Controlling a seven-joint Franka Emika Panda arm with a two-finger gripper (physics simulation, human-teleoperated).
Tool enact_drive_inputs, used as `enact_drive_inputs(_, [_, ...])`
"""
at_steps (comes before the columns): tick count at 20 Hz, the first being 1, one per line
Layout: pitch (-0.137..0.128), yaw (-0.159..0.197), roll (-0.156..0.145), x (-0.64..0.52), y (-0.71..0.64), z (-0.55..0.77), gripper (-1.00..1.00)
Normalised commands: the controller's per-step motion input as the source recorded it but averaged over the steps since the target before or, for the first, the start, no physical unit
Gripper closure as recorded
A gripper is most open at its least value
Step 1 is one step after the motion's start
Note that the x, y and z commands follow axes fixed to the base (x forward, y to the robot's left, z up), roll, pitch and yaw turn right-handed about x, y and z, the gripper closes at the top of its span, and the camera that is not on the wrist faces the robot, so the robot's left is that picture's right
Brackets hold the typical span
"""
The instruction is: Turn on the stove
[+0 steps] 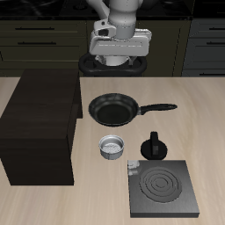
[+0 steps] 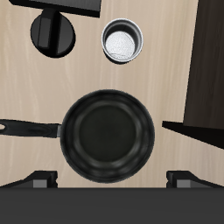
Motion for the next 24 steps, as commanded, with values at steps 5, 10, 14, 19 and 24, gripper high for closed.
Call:
enact_drive_inputs(5, [0.011,0.003,-0.008,0.24,0.17,-0.01,-1.0])
enact_drive_inputs(10, [0.015,-0.021,-0.003,0.31,0.18,0.05,-1.0])
enact_drive_inputs(14, [0.012,-0.023,-0.006,0.35,0.26,0.04,-1.0])
enact_drive_inputs(19, [0.012,-0.013,0.0,0.32,0.25,0.02,-1.0])
enact_drive_inputs(24, [0.019,-0.023,0.011,0.34,0.37,-0.01,-1.0])
